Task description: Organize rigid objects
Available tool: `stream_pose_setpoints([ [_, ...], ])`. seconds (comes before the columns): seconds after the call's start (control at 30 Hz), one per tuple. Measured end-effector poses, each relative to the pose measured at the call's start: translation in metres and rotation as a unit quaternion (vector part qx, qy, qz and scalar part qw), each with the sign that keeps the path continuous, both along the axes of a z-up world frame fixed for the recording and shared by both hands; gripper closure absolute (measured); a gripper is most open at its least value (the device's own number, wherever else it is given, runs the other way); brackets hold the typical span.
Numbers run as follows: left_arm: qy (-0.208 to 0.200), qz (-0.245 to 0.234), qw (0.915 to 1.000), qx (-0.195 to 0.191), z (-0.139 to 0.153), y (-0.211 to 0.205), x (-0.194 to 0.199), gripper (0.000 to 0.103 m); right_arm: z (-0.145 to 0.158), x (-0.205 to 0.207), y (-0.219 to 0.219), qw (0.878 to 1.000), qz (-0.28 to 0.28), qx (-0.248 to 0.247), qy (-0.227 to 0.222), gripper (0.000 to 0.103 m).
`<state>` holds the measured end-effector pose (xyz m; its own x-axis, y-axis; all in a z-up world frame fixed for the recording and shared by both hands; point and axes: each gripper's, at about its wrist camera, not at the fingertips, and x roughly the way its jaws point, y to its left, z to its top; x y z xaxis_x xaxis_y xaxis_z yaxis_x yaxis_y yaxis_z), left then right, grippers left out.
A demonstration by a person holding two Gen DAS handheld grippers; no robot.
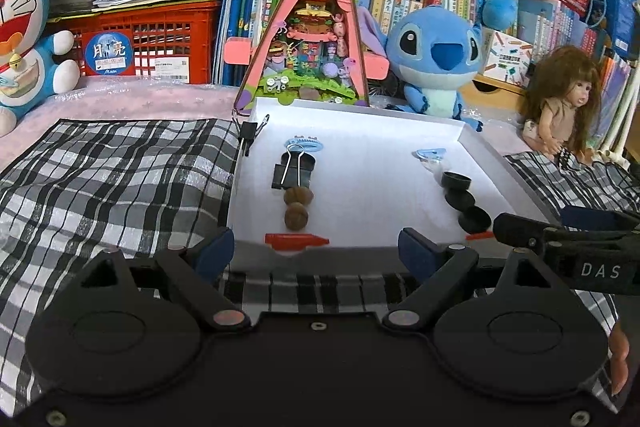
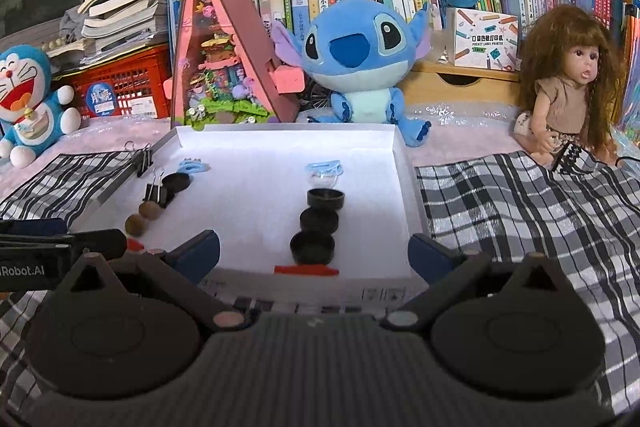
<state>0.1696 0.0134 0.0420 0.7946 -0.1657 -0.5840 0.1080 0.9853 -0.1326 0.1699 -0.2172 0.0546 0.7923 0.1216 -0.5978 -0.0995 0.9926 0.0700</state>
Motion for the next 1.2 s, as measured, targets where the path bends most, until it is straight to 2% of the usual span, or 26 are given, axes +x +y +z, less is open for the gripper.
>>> stream_pose_setpoints([
  [0.13,-0.006,-0.005,0.9999,0.011,-0.003,-0.002,-0.013,0.014,-0.003,-0.012,0.002,1.0,0.005,-0.005,-0.002,0.0],
  [0.33,0.006,-0.006,0.9999,0.007,-0.011,-0.001,-0.024,0.014,-0.011,-0.024,0.002,1.0,0.001,-0.001,0.008,0.0],
  [0.53,0.003,0.0,0.9994,0.033,-0.021,-0.006,-0.032,0.014,-0.023,-0.031,0.001,1.0,-0.008,-0.009,0.019,0.0],
  [0.8,0.024,0.018,0.9986,0.044,-0.035,-0.007,-0.029,0.014,-0.037,-0.034,0.006,0.999,-0.012,-0.017,0.035,0.0],
  [1.2,0.021,0.03,0.9968,0.07,-0.041,-0.012,-0.03,0.008,-0.048,-0.032,0.011,0.998,-0.01,-0.025,0.054,0.0],
])
